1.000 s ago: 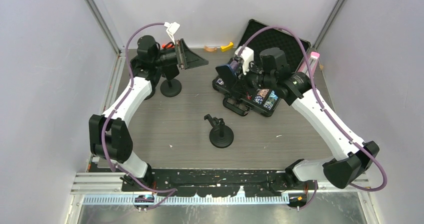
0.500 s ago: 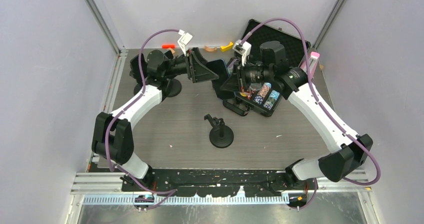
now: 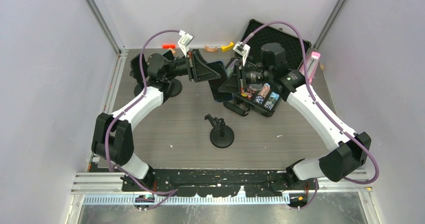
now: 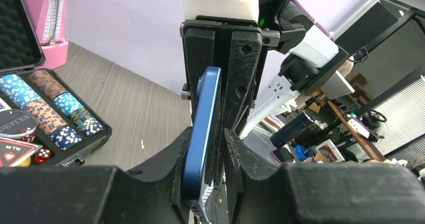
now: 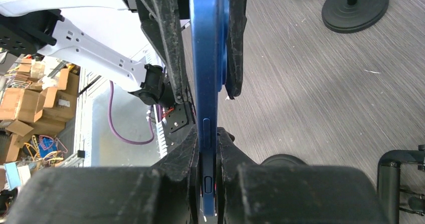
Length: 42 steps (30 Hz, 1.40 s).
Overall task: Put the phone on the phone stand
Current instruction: Pick up the phone at the center of the board.
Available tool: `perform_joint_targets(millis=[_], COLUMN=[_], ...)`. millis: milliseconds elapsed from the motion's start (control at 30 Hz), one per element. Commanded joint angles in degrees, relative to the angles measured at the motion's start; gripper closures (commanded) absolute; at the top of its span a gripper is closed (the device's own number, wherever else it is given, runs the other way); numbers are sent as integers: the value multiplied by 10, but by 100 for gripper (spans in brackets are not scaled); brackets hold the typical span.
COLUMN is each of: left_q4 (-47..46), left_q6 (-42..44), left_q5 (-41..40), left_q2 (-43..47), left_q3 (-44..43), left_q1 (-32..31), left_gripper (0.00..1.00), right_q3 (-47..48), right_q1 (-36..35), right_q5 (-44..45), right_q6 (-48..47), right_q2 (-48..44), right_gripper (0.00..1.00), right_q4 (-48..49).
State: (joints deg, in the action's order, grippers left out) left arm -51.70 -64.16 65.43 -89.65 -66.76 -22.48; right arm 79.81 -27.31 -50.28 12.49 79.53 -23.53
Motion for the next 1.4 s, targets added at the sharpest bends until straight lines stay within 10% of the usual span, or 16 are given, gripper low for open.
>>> perform_joint_targets(millis=[0, 667, 733, 933, 1167, 1367], left_q4=[-69, -125, -126, -109, -30, 319], left_q6=[-24, -69, -68, -68, -20, 230], left_q5=[-2, -22, -23, -22, 37, 65], left_q2=[13, 10, 13, 26, 60, 121], left_q3=[1, 29, 32, 28, 2, -32], left_q1=[-2, 2, 2, 42, 120, 146], left_gripper=[73, 100, 100, 100, 100, 100], right_q3=[-6, -58, -63, -55, -50, -50], right_q1=[11, 34, 34, 34, 19, -68], right_q5=[-15, -38, -35, 15, 89, 174], right_q6=[19, 74, 75, 16, -105, -207], right_q2=[-17, -26, -25, -40, -70, -75], right_gripper=[100, 99, 93, 31, 24, 23], right_q4=[52, 138, 139, 62, -70, -147])
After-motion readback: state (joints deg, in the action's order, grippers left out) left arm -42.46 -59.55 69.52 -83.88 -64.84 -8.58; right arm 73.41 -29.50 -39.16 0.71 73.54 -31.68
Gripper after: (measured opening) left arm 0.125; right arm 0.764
